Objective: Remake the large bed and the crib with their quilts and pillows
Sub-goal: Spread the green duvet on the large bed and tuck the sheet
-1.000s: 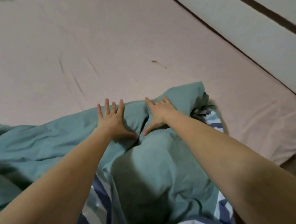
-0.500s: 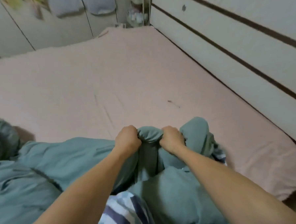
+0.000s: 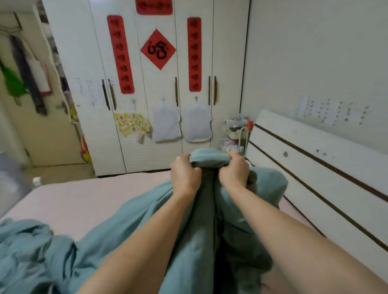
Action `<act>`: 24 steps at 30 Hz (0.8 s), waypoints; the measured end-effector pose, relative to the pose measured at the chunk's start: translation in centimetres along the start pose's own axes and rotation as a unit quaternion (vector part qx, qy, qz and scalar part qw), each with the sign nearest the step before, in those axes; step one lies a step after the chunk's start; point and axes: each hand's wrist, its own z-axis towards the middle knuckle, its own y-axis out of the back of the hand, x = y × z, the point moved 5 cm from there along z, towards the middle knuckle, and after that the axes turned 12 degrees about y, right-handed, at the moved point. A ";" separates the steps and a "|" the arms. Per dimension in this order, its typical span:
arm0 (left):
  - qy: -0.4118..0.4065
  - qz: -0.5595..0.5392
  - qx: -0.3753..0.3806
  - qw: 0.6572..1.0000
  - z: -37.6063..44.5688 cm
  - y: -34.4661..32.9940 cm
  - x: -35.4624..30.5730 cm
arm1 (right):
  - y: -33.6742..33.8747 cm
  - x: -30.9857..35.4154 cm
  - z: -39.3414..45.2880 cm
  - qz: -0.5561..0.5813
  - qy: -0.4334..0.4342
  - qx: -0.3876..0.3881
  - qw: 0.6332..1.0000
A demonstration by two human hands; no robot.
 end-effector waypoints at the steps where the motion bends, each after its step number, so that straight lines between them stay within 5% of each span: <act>1: -0.013 -0.023 -0.015 1.000 1.5 0.4 -2.1 | 0.6 1.1 2.4 0.009 0.016 -0.022 1.000; 6: -0.115 -0.057 -0.071 0.989 5.3 -0.1 -6.2 | 0.6 1.5 9.0 0.036 0.103 -0.085 0.990; 10: -0.091 0.240 0.031 0.966 7.4 -8.2 3.6 | -5.9 -9.4 7.4 -0.061 0.091 0.131 0.985; 14: 0.049 0.423 0.165 0.890 4.4 -14.3 15.2 | -12.2 -22.8 -0.1 -0.181 -0.016 0.371 0.910; 19: 0.008 0.451 0.303 0.840 -1.0 -21.1 21.2 | -12.9 -31.8 -10.4 -0.150 -0.107 0.459 0.869; 24: -0.010 0.405 0.421 0.812 -10.2 -27.5 24.4 | -6.3 -37.3 -17.2 -0.126 -0.175 0.424 0.880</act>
